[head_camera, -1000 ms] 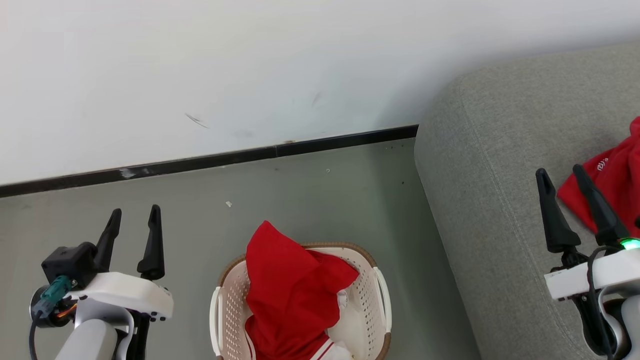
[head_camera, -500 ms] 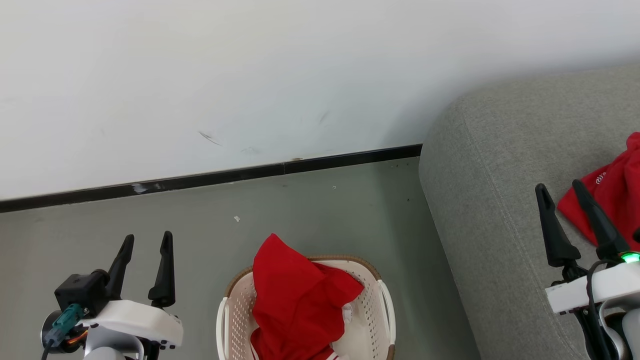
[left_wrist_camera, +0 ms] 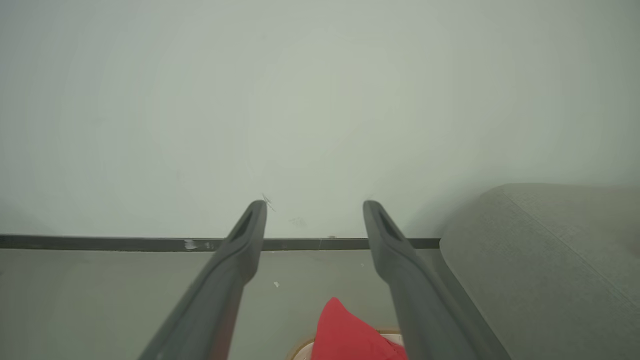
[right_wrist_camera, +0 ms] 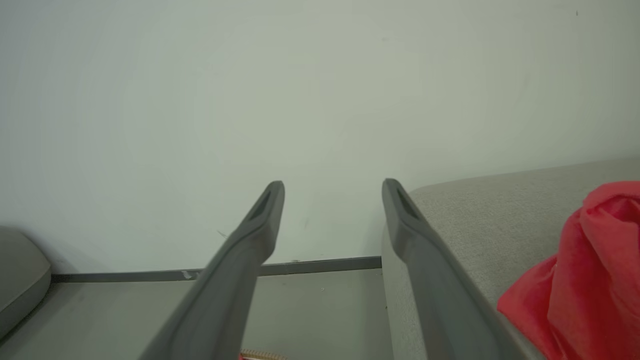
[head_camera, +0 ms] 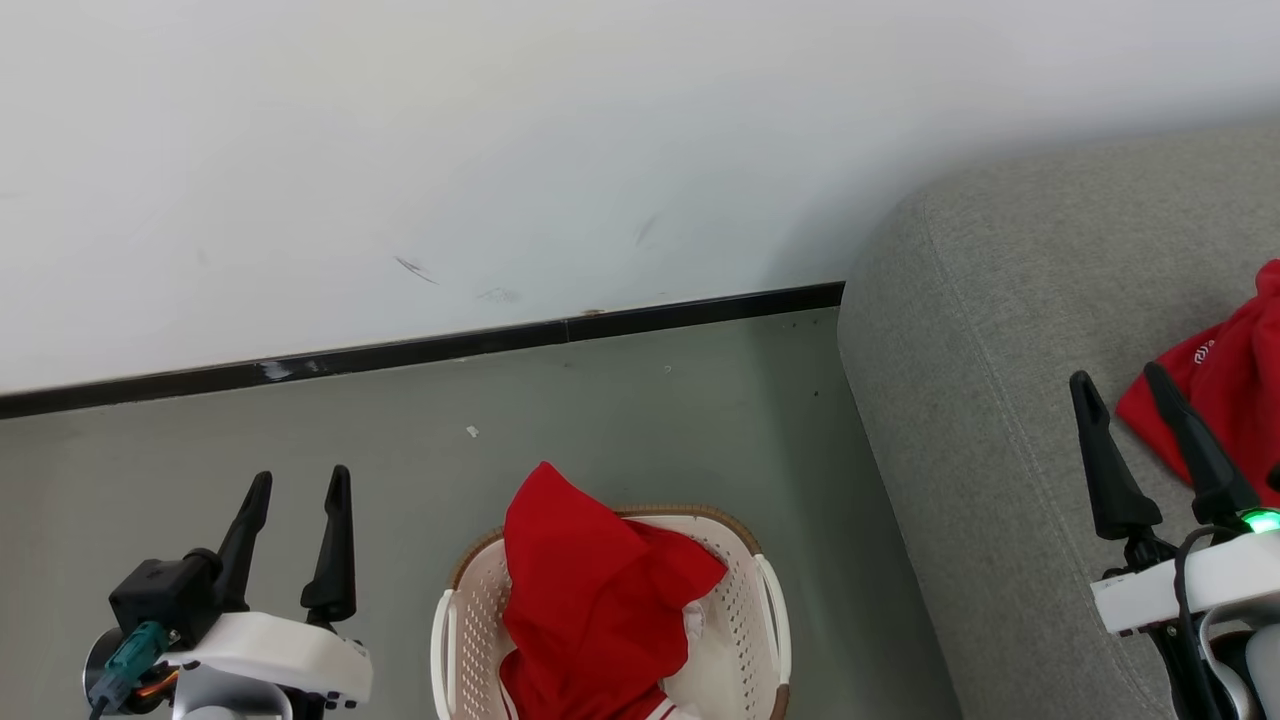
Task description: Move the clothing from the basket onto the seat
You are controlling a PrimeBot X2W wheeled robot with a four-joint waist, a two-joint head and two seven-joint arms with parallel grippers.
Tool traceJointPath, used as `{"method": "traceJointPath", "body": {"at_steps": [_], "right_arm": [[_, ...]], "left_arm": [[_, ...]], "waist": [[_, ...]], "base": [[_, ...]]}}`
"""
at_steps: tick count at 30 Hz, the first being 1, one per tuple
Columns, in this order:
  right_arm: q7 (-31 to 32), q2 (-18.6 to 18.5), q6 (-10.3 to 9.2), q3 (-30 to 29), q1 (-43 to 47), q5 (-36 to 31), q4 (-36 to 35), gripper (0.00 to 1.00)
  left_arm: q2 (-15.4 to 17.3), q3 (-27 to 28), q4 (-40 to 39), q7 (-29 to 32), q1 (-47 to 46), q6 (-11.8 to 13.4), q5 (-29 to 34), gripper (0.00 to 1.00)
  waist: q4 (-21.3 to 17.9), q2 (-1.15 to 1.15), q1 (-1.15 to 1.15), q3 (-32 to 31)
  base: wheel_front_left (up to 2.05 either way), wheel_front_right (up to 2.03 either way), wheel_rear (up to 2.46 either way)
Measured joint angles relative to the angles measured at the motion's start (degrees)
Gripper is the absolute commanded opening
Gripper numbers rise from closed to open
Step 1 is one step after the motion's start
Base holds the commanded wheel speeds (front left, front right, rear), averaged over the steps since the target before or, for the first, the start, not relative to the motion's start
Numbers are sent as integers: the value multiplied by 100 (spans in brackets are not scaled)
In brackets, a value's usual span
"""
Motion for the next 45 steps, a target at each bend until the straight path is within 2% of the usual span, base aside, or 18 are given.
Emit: {"method": "traceJointPath", "body": {"at_steps": [15, 19, 28, 37, 45], "right_arm": [[0, 53, 0, 70, 110, 53, -2, 100], [0, 65, 0, 88, 104, 96, -38, 100], [0, 110, 0, 67, 62, 153, -216, 100], [0, 123, 1, 44, -226, 155, -419, 100], [0, 138, 0, 53, -516, 156, -593, 100]], "left_arm": [[24, -372, -201, 324, 0, -19, 100, 100], [47, -793, 3, 643, -1, -189, 248, 100], [-15, -1311, 428, 1158, -133, -421, 396, 100], [-244, -1555, 771, 1437, -662, -613, 457, 100], [-318, -1659, 1265, 1658, -1117, -704, 513, 100]], "waist": [[-45, 0, 0, 205], [-77, 0, 0, 327], [-155, 0, 0, 622], [-255, 0, 0, 1015], [-377, 0, 0, 1437]], "base": [[0, 0, 0], [0, 0, 0], [0, 0, 0], [0, 0, 0], [0, 0, 0]]}}
